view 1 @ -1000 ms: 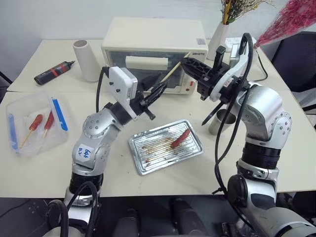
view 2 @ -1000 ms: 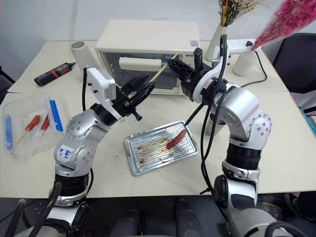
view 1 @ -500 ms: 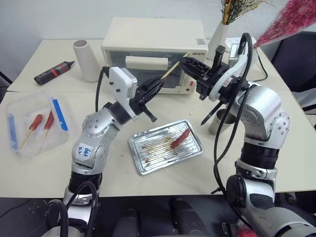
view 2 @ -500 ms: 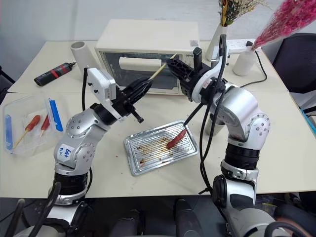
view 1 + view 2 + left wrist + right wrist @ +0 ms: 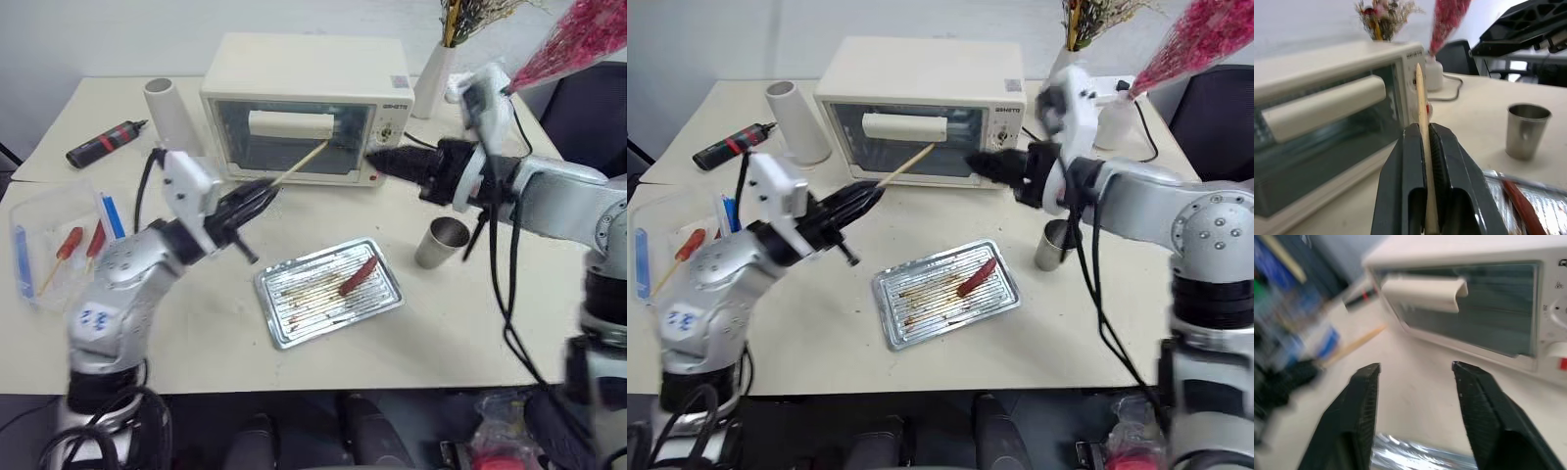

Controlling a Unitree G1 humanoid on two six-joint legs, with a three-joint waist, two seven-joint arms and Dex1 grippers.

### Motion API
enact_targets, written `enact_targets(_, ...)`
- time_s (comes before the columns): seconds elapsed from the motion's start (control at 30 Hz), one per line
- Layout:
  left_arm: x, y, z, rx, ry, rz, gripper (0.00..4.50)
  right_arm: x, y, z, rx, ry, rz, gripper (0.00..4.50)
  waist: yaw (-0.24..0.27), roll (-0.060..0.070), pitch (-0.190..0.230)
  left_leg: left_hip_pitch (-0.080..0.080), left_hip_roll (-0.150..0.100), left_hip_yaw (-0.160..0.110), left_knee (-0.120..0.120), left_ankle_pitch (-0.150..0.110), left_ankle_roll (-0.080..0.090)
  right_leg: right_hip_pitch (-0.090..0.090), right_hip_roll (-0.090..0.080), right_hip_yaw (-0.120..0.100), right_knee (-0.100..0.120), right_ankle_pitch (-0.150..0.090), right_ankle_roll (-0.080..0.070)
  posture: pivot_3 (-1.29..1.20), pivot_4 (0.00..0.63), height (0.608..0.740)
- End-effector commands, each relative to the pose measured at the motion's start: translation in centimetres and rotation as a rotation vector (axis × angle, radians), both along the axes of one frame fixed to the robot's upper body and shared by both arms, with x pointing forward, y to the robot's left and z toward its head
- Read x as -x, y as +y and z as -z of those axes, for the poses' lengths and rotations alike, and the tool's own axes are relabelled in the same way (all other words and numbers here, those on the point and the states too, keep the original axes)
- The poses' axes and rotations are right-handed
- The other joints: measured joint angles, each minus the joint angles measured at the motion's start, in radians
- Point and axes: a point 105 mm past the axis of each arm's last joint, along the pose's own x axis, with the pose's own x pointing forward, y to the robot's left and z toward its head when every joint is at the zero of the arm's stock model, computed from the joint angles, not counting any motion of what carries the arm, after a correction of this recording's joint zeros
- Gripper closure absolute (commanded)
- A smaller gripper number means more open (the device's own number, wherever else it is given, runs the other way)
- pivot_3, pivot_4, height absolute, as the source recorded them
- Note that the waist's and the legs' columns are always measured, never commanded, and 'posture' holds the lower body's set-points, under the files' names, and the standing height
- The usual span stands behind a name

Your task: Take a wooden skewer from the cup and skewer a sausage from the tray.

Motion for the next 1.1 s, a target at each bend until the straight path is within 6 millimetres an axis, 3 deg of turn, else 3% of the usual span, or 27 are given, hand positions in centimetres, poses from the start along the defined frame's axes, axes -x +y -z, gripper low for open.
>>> enact_targets(0.03, 2.7, 0.6, -0.5, -0.047, 0.030, 0.084, 4.50, 0.6, 0.6, 2.3, 0.295, -0.184, -0.227, 0.80, 0.002, 0.000, 0.000, 0.000, 0.000, 0.000, 0.000, 0.000, 0.000, 0.000, 0.000, -0.001, -0.001, 0.000, 0.000, 0.00, 0.150, 0.740)
enact_targets(0.07, 3.4, 1.0, 0.0, -0.076, 0.067, 0.100, 4.50, 0.4, 0.4, 3.2, 0.373, -0.224, -0.296, 0.51, 0.001, 0.000, 0.000, 0.000, -0.001, 0.001, 0.000, 0.000, 0.000, 0.000, 0.000, -0.001, 0.000, 0.000, 0.000, 0.00, 0.150, 0.740)
enact_targets(0.3, 7.1, 2.0, 2.0, -0.199, 0.226, 0.174, 4.50, -1.0, -0.1, 7.4, 0.723, -0.392, -0.660, 0.51, 0.000, 0.000, 0.000, 0.001, -0.002, 0.002, 0.002, 0.000, 0.000, 0.001, -0.002, 0.000, 0.001, 0.000, 0.001, 0.00, 0.150, 0.740)
enact_targets(0.5, 7.8, 1.9, 1.7, -0.204, 0.230, 0.156, 4.50, -1.9, 0.3, 9.9, 0.864, -0.476, -0.844, 0.51, 0.001, 0.000, 0.001, 0.002, -0.002, 0.000, 0.002, 0.001, -0.001, 0.002, -0.003, -0.001, 0.003, 0.000, 0.000, 0.00, 0.150, 0.740)
enact_targets(1.03, 8.0, 2.0, 1.5, -0.202, 0.230, 0.137, 4.50, -2.8, 1.2, 12.6, 0.900, -0.454, -0.932, 0.51, -0.004, 0.000, 0.001, 0.004, -0.003, -0.002, 0.002, 0.002, -0.005, 0.002, -0.004, -0.002, 0.009, 0.000, -0.001, 0.00, 0.150, 0.740)
enact_targets(1.1, 7.9, 2.0, 1.4, -0.203, 0.227, 0.137, 4.50, -2.8, 1.2, 12.7, 0.902, -0.448, -0.938, 0.91, -0.004, 0.000, 0.001, 0.005, -0.003, -0.002, 0.002, 0.003, -0.006, 0.002, -0.003, -0.002, 0.011, -0.001, -0.002, 0.00, 0.150, 0.740)
